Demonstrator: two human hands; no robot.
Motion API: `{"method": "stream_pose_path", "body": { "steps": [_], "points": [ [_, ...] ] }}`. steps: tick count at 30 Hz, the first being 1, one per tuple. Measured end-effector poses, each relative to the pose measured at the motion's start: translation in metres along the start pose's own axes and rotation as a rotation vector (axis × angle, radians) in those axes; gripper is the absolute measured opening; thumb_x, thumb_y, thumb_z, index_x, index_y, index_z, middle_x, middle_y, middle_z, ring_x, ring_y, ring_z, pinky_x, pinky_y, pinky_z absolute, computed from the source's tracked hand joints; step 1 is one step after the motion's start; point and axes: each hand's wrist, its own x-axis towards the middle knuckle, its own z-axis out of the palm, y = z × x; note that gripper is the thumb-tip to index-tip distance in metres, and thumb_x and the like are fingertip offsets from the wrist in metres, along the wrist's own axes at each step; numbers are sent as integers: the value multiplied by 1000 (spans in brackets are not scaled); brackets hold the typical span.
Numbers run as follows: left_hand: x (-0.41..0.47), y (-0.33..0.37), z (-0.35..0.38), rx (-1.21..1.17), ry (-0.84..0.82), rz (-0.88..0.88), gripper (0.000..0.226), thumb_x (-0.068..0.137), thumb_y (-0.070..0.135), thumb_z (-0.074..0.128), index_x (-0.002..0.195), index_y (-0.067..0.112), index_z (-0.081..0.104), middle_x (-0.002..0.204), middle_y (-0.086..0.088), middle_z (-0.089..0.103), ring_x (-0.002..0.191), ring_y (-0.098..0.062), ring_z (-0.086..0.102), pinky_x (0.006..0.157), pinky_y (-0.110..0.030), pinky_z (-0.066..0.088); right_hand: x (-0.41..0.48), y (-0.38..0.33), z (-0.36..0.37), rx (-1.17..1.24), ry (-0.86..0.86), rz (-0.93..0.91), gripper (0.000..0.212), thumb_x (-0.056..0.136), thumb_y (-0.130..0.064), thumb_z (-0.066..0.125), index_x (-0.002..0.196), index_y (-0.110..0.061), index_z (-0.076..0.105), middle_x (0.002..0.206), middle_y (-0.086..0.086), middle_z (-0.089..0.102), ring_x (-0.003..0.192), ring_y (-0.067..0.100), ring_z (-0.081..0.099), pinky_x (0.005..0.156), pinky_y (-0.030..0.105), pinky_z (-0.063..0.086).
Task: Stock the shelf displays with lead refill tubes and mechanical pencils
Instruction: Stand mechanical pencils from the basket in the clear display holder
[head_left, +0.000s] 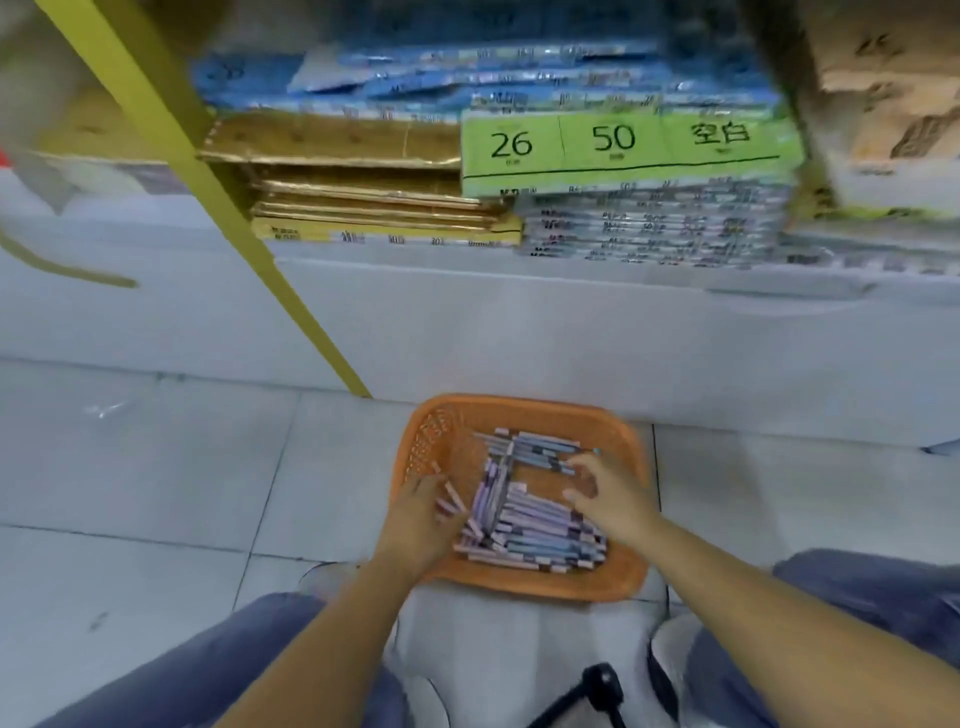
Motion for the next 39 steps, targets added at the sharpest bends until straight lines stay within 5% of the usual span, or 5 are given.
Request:
{"method": "stream_pose_path", "body": {
  "steps": [8,16,25,35,39],
  "points": [
    [38,-24,42,-133,-94,-323,67,90,29,72,147,19,40,123,-5,67,96,-18,65,69,-22,48,28,33,63,-202,-212,56,75,86,-47,66,148,-22,33,153,6,26,141,26,25,116,36,26],
    [55,-19,70,-339,48,-444,71,84,21,79,141,9,37,136,-13,57,121,-32,57,101,-40,48,40,44,79,-308,-141,21,53,82,-49,68,124,-23,49,133,5,43,125,25,37,101,35,37],
    [72,-14,78,-468,53,-600,61,90,8,70,143,8,40,130,-14,61,114,-37,62,92,-45,54,51,46,79,-211,-182,7,41,92,-29,62,125,-5,52,132,15,53,124,30,47,101,34,37],
    [52,1,43,-757,-85,-440,20,105,23,43,120,20,56,69,3,63,57,-10,56,59,-29,51,39,13,36,253,-192,184,27,100,-36,46,119,-18,56,90,3,70,72,14,63,61,26,45],
    [34,34,18,-824,-83,-272,8,100,32,58,102,27,64,47,18,54,41,2,46,43,-15,39,21,-26,3,428,-192,83,28,100,-34,47,104,-9,59,85,30,65,74,44,64,59,42,51]
  ]
}}
